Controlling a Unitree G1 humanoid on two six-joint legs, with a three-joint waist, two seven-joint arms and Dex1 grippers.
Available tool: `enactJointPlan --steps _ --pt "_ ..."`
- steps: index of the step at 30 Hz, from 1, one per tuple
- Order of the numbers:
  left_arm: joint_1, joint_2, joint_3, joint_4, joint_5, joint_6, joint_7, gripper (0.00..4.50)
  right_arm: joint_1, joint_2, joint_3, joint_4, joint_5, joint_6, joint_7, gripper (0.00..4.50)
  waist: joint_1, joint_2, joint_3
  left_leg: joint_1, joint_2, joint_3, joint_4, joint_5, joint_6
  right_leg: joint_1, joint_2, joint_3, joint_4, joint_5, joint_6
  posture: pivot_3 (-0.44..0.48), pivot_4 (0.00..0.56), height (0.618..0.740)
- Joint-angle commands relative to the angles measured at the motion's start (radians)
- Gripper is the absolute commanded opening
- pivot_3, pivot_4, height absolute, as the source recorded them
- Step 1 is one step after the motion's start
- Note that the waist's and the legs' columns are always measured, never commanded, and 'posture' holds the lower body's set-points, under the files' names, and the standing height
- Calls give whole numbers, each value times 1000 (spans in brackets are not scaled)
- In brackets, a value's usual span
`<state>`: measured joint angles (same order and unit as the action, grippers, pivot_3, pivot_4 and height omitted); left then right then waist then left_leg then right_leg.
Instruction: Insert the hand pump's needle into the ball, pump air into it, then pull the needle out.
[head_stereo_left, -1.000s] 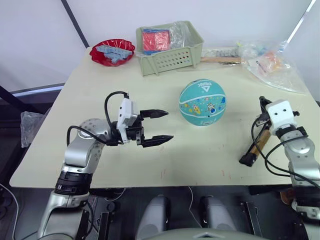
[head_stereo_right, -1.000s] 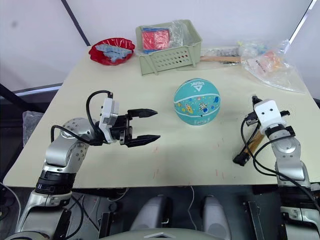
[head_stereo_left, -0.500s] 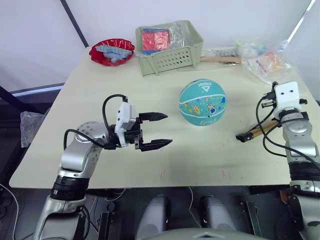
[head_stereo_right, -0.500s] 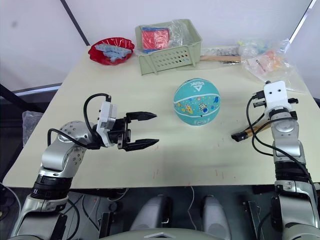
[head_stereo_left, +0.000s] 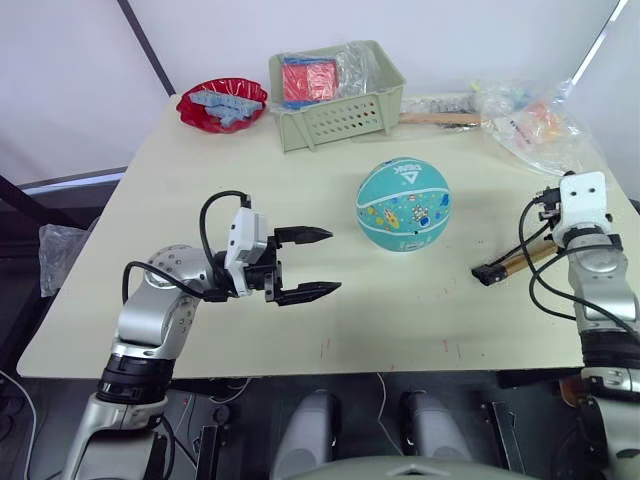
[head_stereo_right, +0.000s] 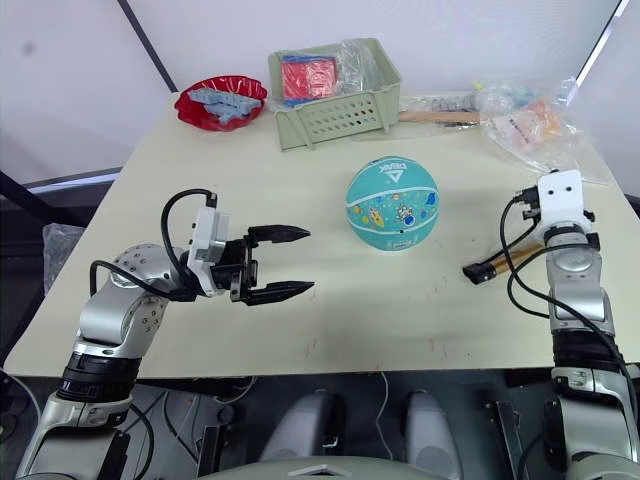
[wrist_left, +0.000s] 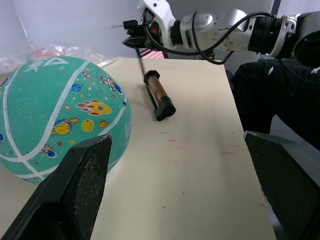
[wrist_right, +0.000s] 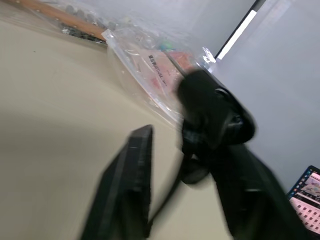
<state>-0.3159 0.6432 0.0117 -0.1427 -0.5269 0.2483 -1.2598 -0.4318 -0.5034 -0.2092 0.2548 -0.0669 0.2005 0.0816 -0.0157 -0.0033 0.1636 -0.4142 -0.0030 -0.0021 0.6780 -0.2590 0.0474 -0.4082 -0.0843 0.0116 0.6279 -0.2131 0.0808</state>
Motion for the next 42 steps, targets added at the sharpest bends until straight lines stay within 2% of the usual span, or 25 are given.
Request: enactJointPlan --steps 1,2,10,21,25,32,37,42 --pt "16 9 39 -12 -10 -25 10 4500 17 -31 -54 -113 22 41 4 4045 0 0 0 0 0 0 0 0 0 0 0 0 0 0 0 0 150 740" --pt "24 9 43 -14 -11 -28 11 4500 27 -37 -62 -130 24 50 4 4463 0 0 0 0 0 0 0 0 0 0 0 0 0 0 0 0 150 740" --pt "75 8 72 -21 -16 -44 32 4500 110 -57 -130 -244 60 53 19 4463 2 0 0 0 1 1 0 0 0 -1 0 1 0 0 0 0 150 740" --pt "153 -3 100 -32 -10 -80 87 4500 292 -48 -228 -405 221 -44 175 4463 2 0 0 0 5 2 0 0 0 -1 2 2 0 0 0 0 150 740" --pt "196 -8 113 -26 6 -118 114 4500 383 -15 -260 -441 313 -148 267 4463 3 0 0 0 6 2 0 0 0 -1 3 2 0 0 0 0 150 740" --pt "254 -10 142 14 32 -180 143 4500 600 23 -252 -453 403 -235 431 4463 5 0 0 1 7 4 0 0 0 -1 3 3 0 -1 -4 0 150 740" --pt "291 -18 154 46 53 -215 179 4500 705 33 -262 -450 475 -302 549 4463 4 0 0 2 8 6 0 0 0 -1 3 5 0 -2 -5 0 150 740" --pt "330 -40 184 115 106 -226 284 4500 788 16 -283 -382 557 -371 721 4463 4 0 0 7 10 10 0 0 0 1 4 7 0 -1 -5 0 150 740"
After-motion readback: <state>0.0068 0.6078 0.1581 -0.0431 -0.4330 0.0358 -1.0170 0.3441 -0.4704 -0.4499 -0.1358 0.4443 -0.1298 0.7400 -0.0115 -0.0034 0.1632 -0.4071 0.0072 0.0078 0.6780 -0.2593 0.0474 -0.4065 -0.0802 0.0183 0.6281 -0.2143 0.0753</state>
